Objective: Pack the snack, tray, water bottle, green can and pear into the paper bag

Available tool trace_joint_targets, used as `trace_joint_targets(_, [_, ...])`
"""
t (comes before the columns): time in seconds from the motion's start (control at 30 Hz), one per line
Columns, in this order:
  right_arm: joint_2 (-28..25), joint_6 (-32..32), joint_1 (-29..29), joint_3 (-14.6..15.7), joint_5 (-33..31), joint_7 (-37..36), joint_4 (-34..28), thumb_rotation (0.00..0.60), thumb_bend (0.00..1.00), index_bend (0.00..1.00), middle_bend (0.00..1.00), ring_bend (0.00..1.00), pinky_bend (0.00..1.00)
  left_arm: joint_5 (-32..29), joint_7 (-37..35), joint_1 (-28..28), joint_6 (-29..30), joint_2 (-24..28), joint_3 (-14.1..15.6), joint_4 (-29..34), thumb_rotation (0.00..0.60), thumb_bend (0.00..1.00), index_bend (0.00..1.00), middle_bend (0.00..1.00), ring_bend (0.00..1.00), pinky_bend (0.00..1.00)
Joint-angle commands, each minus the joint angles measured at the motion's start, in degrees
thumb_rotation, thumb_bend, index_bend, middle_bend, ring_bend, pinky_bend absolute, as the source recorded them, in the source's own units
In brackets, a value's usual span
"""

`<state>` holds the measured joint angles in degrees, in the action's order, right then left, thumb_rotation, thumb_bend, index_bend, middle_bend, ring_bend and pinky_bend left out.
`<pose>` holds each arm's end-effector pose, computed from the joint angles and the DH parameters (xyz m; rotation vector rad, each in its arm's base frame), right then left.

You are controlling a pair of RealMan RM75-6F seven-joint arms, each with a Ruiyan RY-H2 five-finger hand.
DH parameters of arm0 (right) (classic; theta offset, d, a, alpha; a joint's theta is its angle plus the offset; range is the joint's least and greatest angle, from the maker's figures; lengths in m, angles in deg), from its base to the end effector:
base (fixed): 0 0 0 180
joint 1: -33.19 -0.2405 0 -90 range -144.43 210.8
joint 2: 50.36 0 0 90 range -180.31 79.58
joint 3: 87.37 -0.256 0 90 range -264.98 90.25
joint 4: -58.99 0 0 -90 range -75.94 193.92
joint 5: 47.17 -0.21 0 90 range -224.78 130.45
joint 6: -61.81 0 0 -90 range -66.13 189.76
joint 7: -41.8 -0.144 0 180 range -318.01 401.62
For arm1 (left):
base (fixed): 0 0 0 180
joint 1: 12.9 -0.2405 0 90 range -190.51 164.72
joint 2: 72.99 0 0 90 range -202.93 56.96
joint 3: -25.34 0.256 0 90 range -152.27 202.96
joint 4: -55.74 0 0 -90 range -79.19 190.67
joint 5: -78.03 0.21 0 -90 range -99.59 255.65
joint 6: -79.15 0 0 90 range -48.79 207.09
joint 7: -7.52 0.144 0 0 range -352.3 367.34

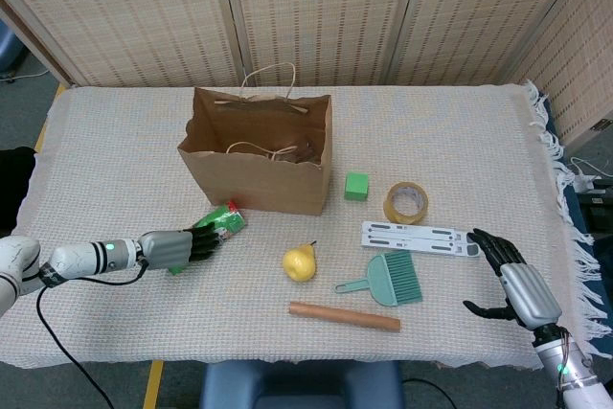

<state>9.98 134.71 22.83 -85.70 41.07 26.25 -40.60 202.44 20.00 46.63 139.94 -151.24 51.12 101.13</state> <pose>-0.2864 -0.1848 0.1282 1.5015 -1.3209 1.0145 -0.2406 0.3791 0.0584 -2.5946 0.8993 -0.1224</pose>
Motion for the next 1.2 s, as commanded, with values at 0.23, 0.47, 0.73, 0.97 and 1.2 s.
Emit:
trace_joint_targets(0.23, [0.3,0.4,0.2,0.0,0.2,0.3,0.1,0.600,0.06,0.00,0.00,0.00,0.00,-1.6,-0.1,-2.9,1.1,4.0,0.9,0.6,0.600,0.42,0.01,0.00,0.01,0.19])
trace_joint_targets(0.47, [0.4,0.8,0.3,-0.1,0.4,0.3,0.1,0.600,0.06,0.00,0.00,0.00,0.00,-4.2,-1.4,-5.2,3.6,5.7,-1.0,1.7,0.600,0.41,0.01,0.00,0.01,0.19])
trace_joint_targets(0.73, [0.3,1.1,0.3,-0.2,0.6,-0.2,0.3,0.600,0.06,0.00,0.00,0.00,0.00,-6.9,-9.6,-7.9,11.9,6.9,-3.8,1.8,0.600,0.41,0.00,0.00,0.02,0.19])
trace_joint_targets(0.97, [0.4,0.7,0.2,-0.1,0.5,-0.3,0.3,0.600,0.07,0.00,0.00,0.00,0.00,-21.1,-15.3,-15.2,10.8,6.9,-11.0,11.9,0.600,0.40,0.00,0.00,0.01,0.19])
trace_joint_targets(1.2, [0.5,0.4,0.1,-0.1,0.4,0.0,-0.1,0.600,0.07,0.00,0.00,0.00,0.00,-44.6,-5.2,-19.3,-0.5,6.6,-20.8,34.0,0.600,0.39,0.00,0.00,0.00,0.11])
